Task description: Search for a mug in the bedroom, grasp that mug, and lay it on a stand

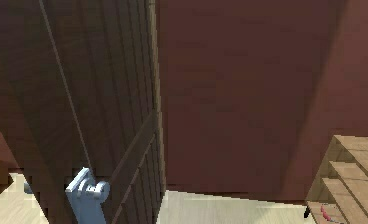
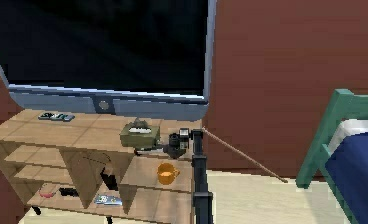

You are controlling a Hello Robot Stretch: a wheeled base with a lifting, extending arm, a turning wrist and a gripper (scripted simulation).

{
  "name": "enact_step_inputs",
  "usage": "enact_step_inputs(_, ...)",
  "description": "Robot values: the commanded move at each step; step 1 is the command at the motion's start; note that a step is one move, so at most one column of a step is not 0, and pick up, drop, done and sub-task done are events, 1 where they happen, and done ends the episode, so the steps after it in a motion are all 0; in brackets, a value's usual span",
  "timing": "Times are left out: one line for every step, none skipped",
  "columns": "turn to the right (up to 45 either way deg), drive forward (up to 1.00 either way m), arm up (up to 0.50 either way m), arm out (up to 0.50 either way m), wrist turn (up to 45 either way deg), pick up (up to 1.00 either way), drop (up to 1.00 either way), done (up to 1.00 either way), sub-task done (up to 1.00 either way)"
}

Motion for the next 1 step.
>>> enact_step_inputs(0.0,0.00,0.00,0.00,36.0,0.00,0.00,0.00,0.00)
